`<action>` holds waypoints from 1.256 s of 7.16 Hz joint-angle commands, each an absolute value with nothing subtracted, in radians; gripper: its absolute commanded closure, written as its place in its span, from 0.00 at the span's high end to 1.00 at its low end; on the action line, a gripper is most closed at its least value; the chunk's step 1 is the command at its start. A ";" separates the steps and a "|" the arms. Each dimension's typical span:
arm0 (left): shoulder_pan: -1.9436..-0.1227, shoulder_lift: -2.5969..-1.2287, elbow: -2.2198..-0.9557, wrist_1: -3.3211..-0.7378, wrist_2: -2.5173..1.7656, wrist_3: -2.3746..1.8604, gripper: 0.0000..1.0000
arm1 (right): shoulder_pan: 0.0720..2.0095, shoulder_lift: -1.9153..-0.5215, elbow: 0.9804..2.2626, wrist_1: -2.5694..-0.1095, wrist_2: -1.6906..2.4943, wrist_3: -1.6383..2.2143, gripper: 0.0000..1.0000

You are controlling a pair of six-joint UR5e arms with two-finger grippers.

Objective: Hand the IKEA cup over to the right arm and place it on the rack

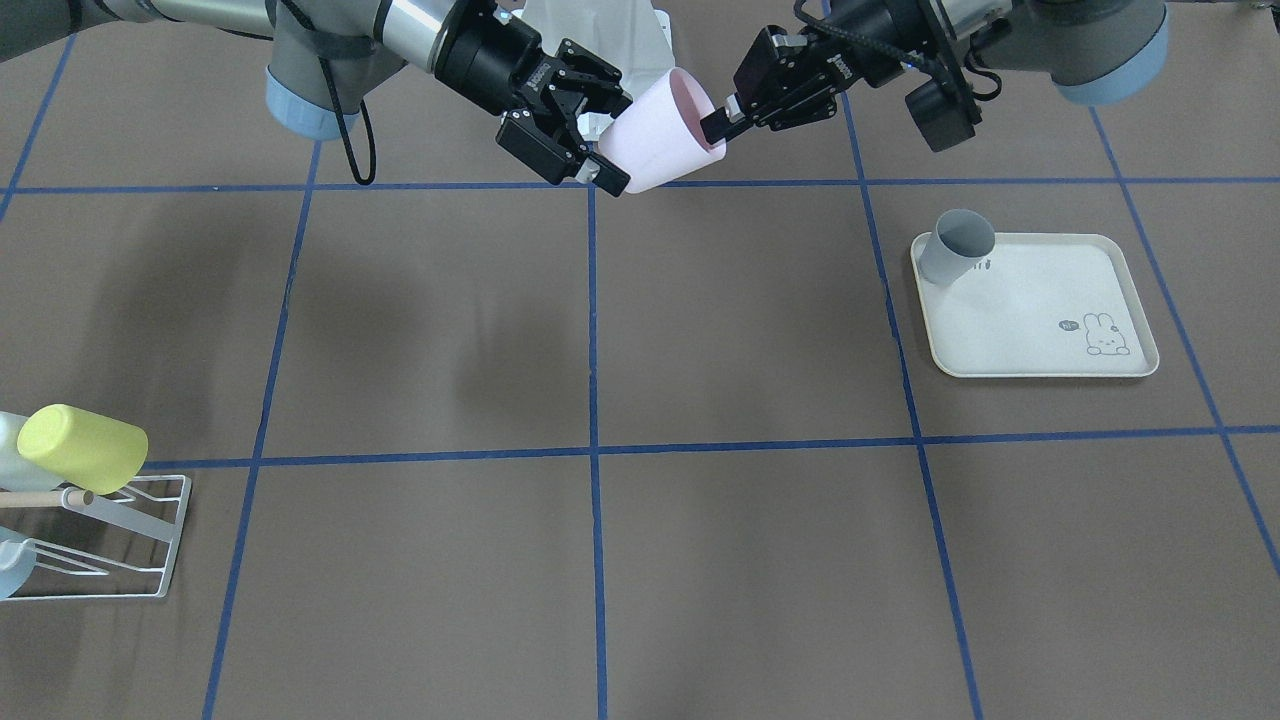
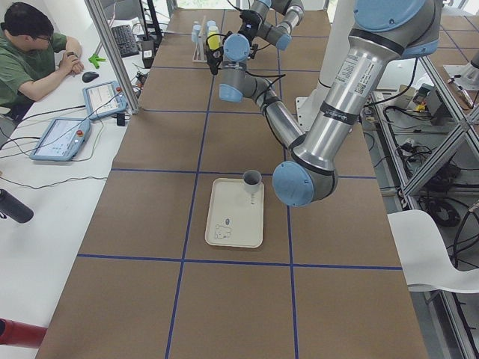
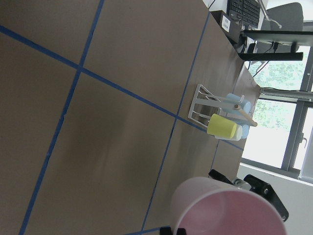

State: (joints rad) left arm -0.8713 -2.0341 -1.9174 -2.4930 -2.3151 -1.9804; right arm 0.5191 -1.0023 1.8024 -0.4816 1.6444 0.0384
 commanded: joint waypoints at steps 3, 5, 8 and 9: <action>-0.871 -2.036 -1.916 -2.494 -2.316 -1.980 0.00 | 0.518 -1.003 1.804 -0.482 1.625 0.038 0.54; -0.871 -2.037 -1.916 -2.499 -2.318 -1.977 0.00 | 0.517 -1.005 1.804 -0.482 1.612 0.038 0.48; -0.876 -2.043 -1.922 -2.500 -2.306 -1.959 1.00 | 0.517 -1.008 1.802 -0.482 1.611 0.044 0.44; -0.879 -2.039 -1.924 -2.500 -2.306 -1.959 1.00 | 0.518 -1.009 1.804 -0.482 1.609 0.051 0.44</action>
